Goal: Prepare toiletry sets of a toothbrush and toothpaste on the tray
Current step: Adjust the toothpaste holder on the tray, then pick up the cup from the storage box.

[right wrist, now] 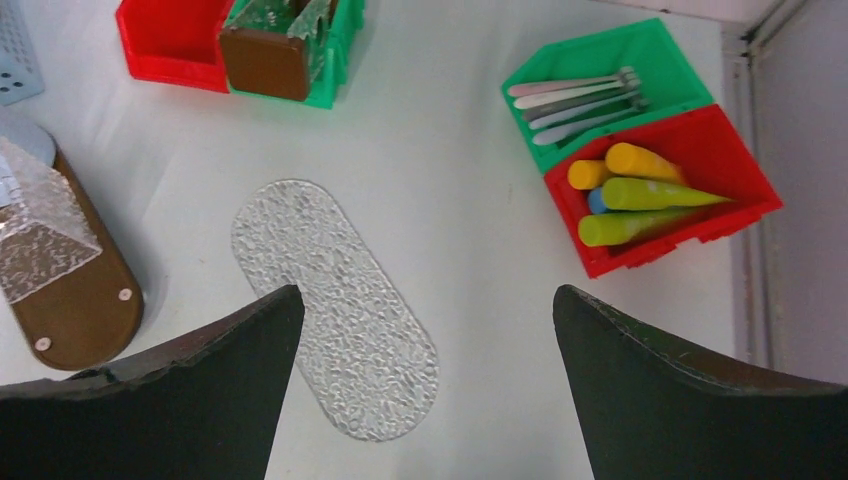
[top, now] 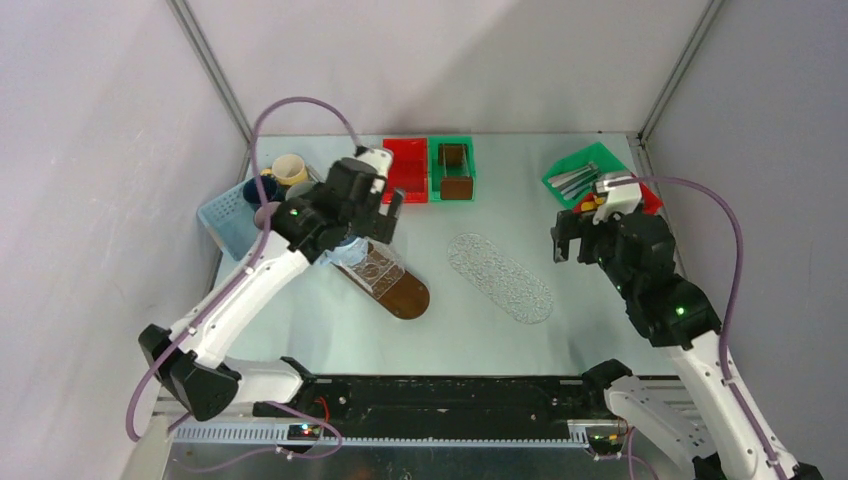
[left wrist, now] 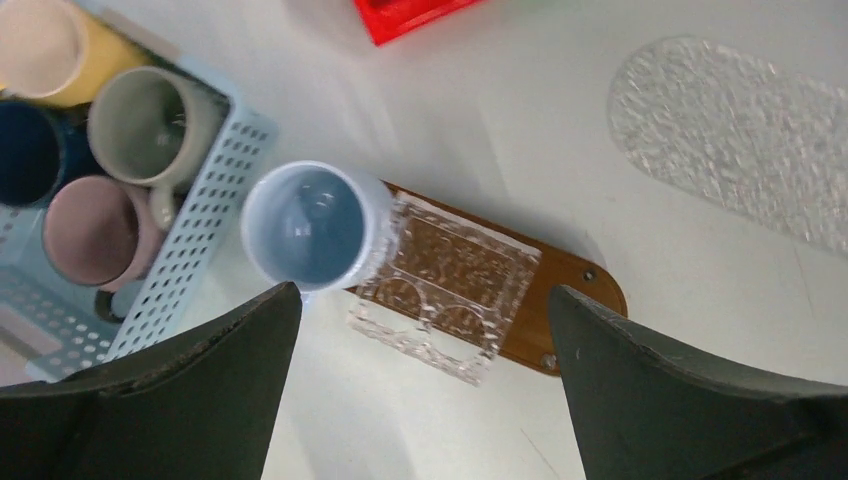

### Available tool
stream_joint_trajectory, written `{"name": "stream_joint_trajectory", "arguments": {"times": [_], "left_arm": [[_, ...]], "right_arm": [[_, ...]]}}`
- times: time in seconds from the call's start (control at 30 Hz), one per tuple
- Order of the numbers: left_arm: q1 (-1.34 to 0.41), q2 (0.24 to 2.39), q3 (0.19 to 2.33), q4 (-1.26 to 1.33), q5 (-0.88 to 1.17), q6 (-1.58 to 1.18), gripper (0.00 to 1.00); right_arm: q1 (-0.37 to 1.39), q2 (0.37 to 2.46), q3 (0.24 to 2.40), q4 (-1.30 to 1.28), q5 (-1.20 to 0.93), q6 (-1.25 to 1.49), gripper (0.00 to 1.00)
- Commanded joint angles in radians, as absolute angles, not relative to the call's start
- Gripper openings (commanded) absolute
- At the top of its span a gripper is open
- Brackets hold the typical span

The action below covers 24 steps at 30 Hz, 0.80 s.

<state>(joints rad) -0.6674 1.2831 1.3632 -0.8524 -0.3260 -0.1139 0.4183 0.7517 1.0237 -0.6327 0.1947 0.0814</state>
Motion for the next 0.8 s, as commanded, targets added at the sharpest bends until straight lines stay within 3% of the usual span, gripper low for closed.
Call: {"name": "stream_joint_trajectory", "arguments": {"times": [0.0,0.43,0.77], "left_arm": [[-0.536,1.249,1.429,-0.867,-0.322,-0.163,1.00],[-0.089,1.313,1.451,-0.826,-0.322,-0.198,0.97],[0.169,1.526,1.501,-0.820,-0.243,-0.200,0.88]], "right_arm": [[0.412,0.684,0.994,-0.639,0.298,0.022,0.98],[0.411,0.426,0.719,-0.427,0.421,0.003,0.98],[0.411,0.284,0.602,-0.338,0.414,0.003,0.95]]}}
